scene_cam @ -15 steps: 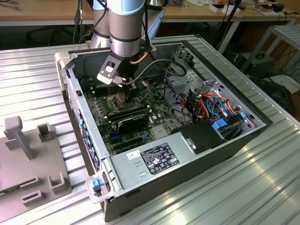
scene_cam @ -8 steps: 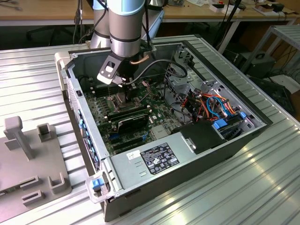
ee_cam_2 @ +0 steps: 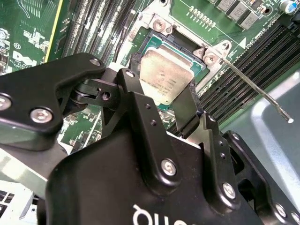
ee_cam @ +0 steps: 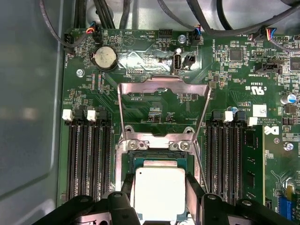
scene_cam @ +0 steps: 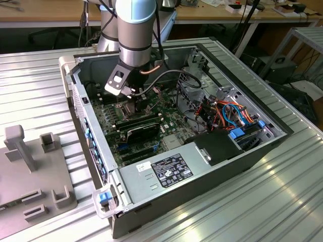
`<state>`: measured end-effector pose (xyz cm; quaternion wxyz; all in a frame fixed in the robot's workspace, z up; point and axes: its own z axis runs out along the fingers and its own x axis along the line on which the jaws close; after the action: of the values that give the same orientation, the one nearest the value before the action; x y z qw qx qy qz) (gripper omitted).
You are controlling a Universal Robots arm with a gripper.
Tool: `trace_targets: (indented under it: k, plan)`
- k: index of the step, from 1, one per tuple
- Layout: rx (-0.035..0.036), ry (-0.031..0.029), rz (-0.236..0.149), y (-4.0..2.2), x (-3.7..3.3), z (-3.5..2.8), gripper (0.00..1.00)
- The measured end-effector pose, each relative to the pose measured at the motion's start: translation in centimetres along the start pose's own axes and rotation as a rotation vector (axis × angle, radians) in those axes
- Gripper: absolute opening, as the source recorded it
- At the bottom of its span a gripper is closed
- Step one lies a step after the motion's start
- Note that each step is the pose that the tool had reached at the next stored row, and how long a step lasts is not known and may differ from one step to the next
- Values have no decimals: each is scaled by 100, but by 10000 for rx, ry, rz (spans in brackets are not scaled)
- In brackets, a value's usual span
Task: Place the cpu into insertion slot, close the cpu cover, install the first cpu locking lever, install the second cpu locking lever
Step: 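Place the cpu into insertion slot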
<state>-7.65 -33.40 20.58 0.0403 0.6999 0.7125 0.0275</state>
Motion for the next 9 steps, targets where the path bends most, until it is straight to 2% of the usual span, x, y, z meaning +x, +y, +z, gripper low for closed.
trace_targets:
  k: [9]
  plan:
    - [0, 1, 1, 12, 0, 21, 53]
